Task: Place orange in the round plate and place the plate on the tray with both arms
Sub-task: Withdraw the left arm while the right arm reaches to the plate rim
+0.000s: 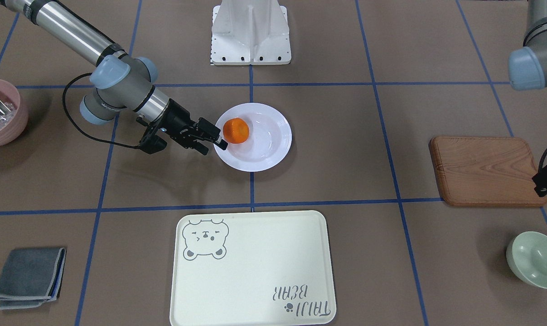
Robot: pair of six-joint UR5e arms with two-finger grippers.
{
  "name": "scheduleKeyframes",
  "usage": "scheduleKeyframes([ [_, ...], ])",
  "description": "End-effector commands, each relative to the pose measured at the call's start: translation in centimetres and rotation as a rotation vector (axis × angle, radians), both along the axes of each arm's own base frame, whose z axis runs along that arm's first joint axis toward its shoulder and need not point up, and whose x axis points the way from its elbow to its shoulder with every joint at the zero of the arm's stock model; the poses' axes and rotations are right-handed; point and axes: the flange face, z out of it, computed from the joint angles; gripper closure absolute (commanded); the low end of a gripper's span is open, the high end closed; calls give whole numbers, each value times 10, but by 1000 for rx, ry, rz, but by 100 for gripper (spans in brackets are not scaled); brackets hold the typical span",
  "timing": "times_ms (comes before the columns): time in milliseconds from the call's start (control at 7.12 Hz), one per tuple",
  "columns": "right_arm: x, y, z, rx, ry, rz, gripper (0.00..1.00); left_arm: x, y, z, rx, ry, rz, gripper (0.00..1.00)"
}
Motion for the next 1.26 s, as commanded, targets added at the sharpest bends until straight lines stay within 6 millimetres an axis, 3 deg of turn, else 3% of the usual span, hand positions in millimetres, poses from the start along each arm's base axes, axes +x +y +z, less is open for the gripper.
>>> scheduleKeyframes([
  [0, -9, 9, 4, -7, 5, -18, 0, 1, -3, 5, -10, -3, 0, 1],
  [281, -20, 15, -8, -26, -17, -34, 0, 1, -4, 6, -12, -4, 1, 1],
  [842, -31, 16, -12, -32, -17, -42, 0, 1, -3, 7, -14, -4, 1, 1],
  [982, -32, 16, -13, -31, -18, -42, 2, 1, -4, 7, -12, -4, 1, 1],
  [1123, -32, 16, -13, -41, -21, -40, 14, 1, -3, 8, -14, -4, 1, 1],
])
